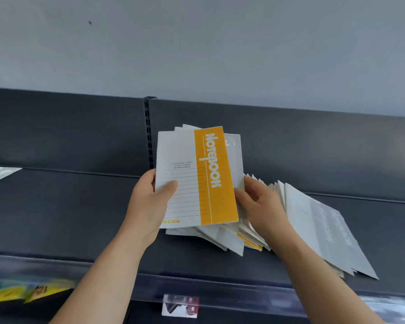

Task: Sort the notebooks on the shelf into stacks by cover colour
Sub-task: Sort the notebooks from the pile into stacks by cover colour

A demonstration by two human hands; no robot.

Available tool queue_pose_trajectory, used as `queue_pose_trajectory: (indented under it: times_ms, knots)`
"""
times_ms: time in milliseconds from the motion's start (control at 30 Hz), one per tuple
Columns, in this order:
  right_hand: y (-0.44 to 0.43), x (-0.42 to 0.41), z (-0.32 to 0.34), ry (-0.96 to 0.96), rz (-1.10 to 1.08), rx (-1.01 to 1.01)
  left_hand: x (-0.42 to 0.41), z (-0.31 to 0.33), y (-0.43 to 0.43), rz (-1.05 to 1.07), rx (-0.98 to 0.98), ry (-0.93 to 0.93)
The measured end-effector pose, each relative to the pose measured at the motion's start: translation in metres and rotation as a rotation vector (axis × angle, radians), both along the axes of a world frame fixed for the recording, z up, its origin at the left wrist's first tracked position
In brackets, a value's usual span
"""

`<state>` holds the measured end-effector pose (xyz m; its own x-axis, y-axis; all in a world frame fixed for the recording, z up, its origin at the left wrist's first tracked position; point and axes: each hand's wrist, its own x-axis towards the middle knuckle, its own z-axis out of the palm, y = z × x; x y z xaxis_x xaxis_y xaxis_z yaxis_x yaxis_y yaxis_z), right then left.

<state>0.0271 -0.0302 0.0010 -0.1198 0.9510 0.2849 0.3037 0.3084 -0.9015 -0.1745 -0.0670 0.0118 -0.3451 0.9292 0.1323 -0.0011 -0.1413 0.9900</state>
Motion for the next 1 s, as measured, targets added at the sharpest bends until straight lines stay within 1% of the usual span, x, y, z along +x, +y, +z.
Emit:
queue_pose_trajectory:
  times_ms: [133,200,267,400,567,667,833,1000]
  knots:
    - [-0.009,-0.058,0.007,0.028,0.082,-0.01,-0.055,0.004,-0.016,0.083,0.011,0.061]
    - [-0.014,-0.104,0.011,0.051,0.122,-0.004,-0.099,0.005,-0.031,0.139,0.013,0.089]
    - [-0.019,-0.124,0.013,0.065,0.153,0.004,-0.116,0.006,-0.038,0.164,-0.008,0.123]
    - [-0.036,-0.216,0.013,0.082,0.259,-0.002,-0.202,0.01,-0.072,0.273,-0.031,0.225]
    - [-0.062,-0.316,0.005,0.08,0.302,-0.033,-0.296,0.004,-0.112,0.382,-0.1,0.327]
    - [-0.076,-0.369,-0.002,0.055,0.323,-0.059,-0.343,-0.001,-0.132,0.403,-0.174,0.343]
    - [-0.084,-0.441,-0.013,-0.033,0.351,-0.111,-0.406,-0.009,-0.152,0.344,-0.268,0.385]
    - [-0.074,-0.495,-0.021,-0.069,0.395,-0.178,-0.462,-0.023,-0.148,0.404,-0.328,0.415]
